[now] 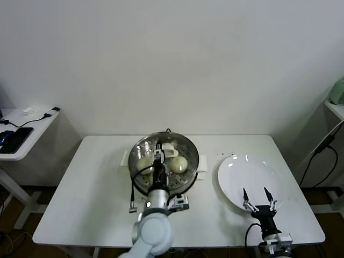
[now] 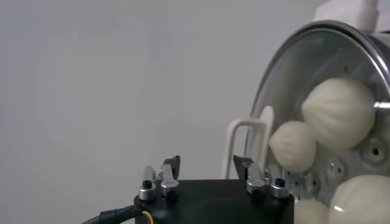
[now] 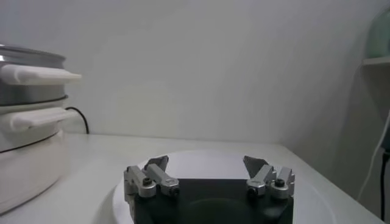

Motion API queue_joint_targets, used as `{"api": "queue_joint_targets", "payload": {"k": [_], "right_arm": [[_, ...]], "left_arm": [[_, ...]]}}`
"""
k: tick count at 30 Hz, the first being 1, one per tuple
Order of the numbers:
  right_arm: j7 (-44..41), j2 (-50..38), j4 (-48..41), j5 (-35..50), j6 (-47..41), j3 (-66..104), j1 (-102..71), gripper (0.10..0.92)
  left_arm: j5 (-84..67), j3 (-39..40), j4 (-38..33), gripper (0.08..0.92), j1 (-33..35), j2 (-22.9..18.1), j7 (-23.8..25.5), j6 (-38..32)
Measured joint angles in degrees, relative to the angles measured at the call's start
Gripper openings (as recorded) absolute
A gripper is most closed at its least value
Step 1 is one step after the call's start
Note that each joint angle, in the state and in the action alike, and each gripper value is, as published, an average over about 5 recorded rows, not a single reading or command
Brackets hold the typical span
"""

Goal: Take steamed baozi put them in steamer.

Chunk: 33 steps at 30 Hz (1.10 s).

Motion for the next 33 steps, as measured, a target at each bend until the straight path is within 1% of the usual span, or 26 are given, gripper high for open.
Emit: {"api": "queue_joint_targets", "payload": {"k": [6, 9, 14, 20, 23, 26, 30, 33], "right_arm": [[0.1, -0.3, -0.29, 0.53, -0.65, -1.23, 0.85, 0.823], [0.44, -0.69, -0.33, 0.97, -0.72, -1.97, 1.27, 0.823], [1.5, -1.74, 0.02, 1.96, -0.26, -3.37, 1.5, 0.823], [2.97, -3.1, 1.02, 2.85, 0.89, -3.97, 0.97, 0.823], [3.39, -3.45, 1.43, 3.17, 1.45, -4.0, 0.68, 0.823], [3.63, -3.67, 1.72, 3.42, 2.03, -4.05, 0.46, 0.823], [4.1, -3.77, 1.9, 3.72, 2.43, -4.2, 0.21, 0.823], [4.55, -3.71, 2.14, 4.09, 2.44, -4.32, -0.07, 0.823]], "left_arm": [[-8.54, -2.05, -5.3, 0.77, 3.19, 1.24, -2.92, -3.36], [-14.97, -3.97, -7.74, 0.813, 4.9, 1.76, -4.75, -5.56], [-29.85, -10.06, -10.91, 0.822, 7.23, 2.6, -8.3, -8.85], [-52.45, -23.16, -11.57, 0.823, 10.74, 4.72, -11.15, -14.4], [-64.01, -29.74, -10.24, 0.823, 13.03, 6.48, -11.7, -18.32], [-75.01, -34.62, -8.05, 0.823, 15.35, 8.02, -11.89, -22.5], [-86.21, -38.42, -4.34, 0.823, 17.82, 9.1, -11.86, -28.22], [-91.46, -39.64, -1.05, 0.823, 19.25, 9.53, -11.71, -32.42]]}}
